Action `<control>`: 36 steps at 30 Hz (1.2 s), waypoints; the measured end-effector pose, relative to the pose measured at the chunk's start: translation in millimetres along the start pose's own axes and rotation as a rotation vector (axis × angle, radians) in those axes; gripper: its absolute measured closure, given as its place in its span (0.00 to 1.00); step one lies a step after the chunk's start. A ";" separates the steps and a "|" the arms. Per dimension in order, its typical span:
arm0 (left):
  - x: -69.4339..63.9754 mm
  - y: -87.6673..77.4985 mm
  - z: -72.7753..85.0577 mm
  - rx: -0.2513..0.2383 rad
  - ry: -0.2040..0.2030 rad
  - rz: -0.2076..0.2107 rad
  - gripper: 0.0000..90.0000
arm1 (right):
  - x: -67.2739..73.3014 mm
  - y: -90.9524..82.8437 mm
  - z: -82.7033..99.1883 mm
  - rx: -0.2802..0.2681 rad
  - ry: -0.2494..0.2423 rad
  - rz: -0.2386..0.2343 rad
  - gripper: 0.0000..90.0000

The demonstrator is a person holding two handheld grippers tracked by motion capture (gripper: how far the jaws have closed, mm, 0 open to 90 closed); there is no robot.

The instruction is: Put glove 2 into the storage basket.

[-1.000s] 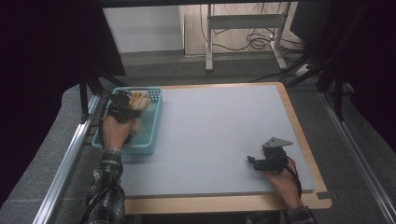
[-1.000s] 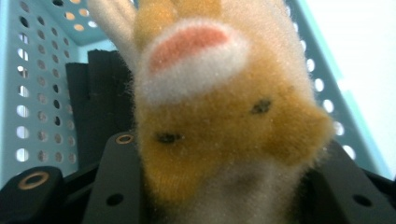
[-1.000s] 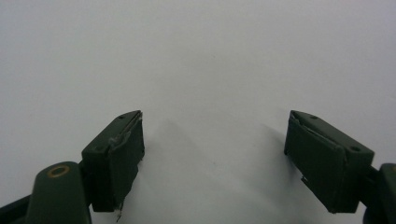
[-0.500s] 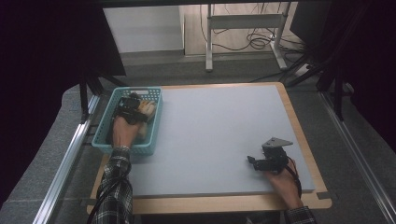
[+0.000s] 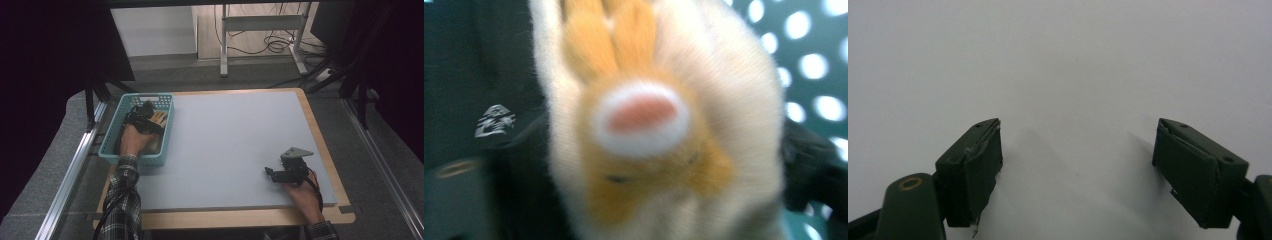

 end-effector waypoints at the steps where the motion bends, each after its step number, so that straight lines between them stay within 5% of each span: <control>1: -1.2 -6.3 -0.2 -0.013 0.010 0.007 0.12 | 0.0 0.0 0.0 0.000 0.000 0.000 0.22; 6: -2.4 -39.9 -5.4 -0.121 0.031 0.018 0.16 | 0.1 0.0 0.0 0.000 -0.001 0.000 0.22; 10: 9.3 -54.5 -3.7 -0.177 -0.002 -0.036 0.48 | 0.1 0.0 0.0 0.000 0.000 0.000 0.22; 13: 18.5 -47.0 3.6 -0.142 -0.027 -0.072 0.73 | 0.1 0.0 0.0 0.000 -0.001 0.000 0.22; 17: 23.4 -23.5 12.2 -0.064 -0.044 -0.073 0.86 | 0.1 0.0 0.0 0.000 -0.001 0.000 0.22; 24: 12.0 -6.6 8.7 -0.044 -0.050 0.008 0.93 | 0.1 0.1 0.0 0.000 0.000 0.000 0.22; 30: 6.3 -5.0 6.5 -0.042 -0.031 0.004 0.94 | 0.1 0.0 0.0 0.000 -0.001 0.000 0.22; 36: 19.8 -11.9 9.6 -0.096 -0.059 -0.042 0.70 | 0.1 0.1 0.0 0.000 -0.001 0.000 0.22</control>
Point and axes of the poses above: each handheld gripper's, and its own axes: y roughly forward along the jaws, z roughly out of its underside, x roughly to its left, the point moved 8 cm from there along y, roughly forward along the jaws, and after that the axes turned 12 degrees about z, right-handed, at the moved point
